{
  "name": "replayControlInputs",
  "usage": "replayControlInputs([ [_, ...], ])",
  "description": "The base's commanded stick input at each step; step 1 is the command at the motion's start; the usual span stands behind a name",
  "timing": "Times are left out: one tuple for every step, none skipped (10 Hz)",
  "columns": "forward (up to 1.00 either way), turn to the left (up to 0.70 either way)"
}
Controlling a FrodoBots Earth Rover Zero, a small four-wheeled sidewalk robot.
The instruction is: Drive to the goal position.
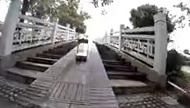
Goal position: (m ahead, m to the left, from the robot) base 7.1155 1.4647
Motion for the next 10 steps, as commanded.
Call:
replayControlInputs([
  [0.70, 0.14],
  [0.70, 0.13],
  [0.70, 0.00],
  [0.70, 0.00],
  [0.70, 0.00],
  [0.70, 0.00],
  [0.70, 0.00],
  [0.70, 0.00],
  [0.70, 0.00],
  [0.70, 0.00],
])
